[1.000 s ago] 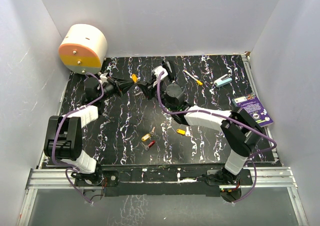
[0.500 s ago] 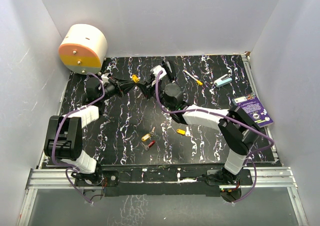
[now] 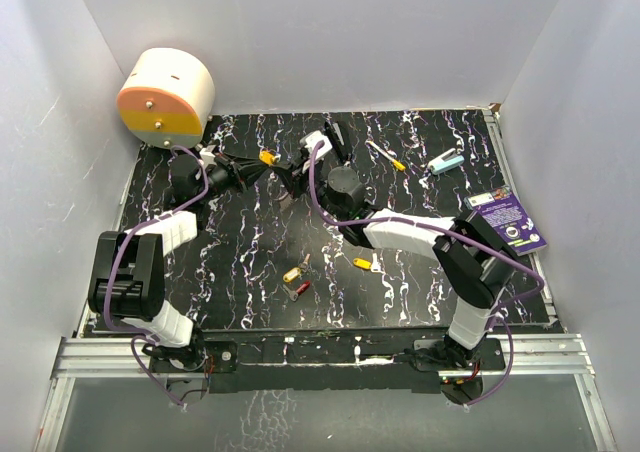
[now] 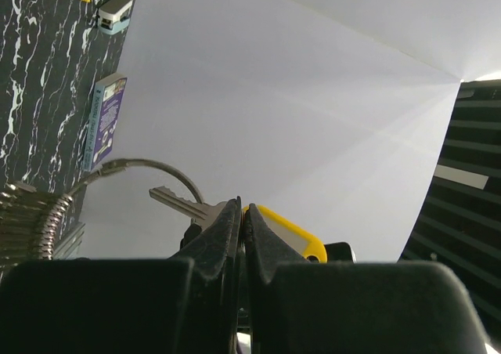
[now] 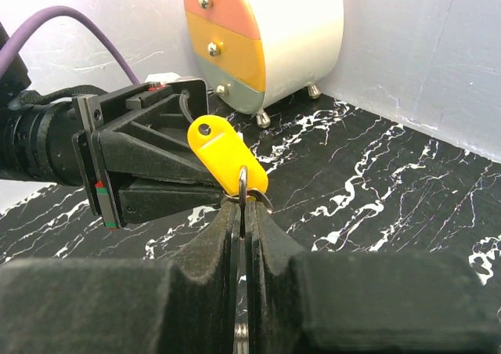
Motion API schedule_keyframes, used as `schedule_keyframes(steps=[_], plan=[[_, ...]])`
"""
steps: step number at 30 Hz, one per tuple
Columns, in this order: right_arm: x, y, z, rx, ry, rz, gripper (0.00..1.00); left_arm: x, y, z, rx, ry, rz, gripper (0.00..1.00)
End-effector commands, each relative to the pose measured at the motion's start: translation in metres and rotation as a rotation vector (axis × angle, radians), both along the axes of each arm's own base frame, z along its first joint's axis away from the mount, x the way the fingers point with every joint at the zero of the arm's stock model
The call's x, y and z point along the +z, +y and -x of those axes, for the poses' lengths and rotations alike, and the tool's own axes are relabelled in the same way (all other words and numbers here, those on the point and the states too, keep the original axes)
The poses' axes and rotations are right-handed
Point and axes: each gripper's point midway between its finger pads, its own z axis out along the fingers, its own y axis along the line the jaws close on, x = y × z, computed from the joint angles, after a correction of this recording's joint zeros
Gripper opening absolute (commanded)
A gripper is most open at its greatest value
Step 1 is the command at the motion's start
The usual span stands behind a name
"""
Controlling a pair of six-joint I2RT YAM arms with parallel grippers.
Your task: Put the keys on the keyring
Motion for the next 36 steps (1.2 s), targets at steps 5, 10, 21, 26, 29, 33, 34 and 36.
schedule_keyframes(steps=[5, 10, 21, 26, 29, 33, 34, 36], plan=[[0.019, 0.012, -0.002, 0.027, -0.039, -0.055, 0.08, 0.04, -0.005, 0.01, -0.027, -0.134, 0.026, 0.0], [0.019, 0.015, -0.001, 0.039, -0.034, -0.057, 0.08, 0.037, -0.007, 0.011, -0.029, -0.128, 0.023, 0.0], [0.002, 0.014, 0.001, 0.041, 0.006, -0.043, 0.08, 0.047, -0.006, 0.011, -0.021, -0.162, 0.049, 0.0], [-0.001, 0.015, 0.003, 0.051, 0.02, -0.047, 0.08, 0.045, -0.006, 0.011, -0.017, -0.162, 0.041, 0.0], [0.003, 0.013, 0.005, 0.049, 0.022, -0.046, 0.08, 0.039, -0.007, 0.01, -0.024, -0.167, 0.009, 0.0], [0.013, 0.007, 0.007, 0.038, 0.03, -0.034, 0.08, 0.027, -0.009, 0.007, -0.036, -0.171, -0.056, 0.05], [0.019, 0.005, 0.009, 0.038, 0.034, -0.03, 0.08, 0.022, -0.01, 0.005, -0.036, -0.164, -0.071, 0.13], [0.021, 0.002, 0.009, 0.032, 0.064, 0.0, 0.08, 0.013, -0.009, 0.002, -0.037, -0.148, -0.097, 0.25]])
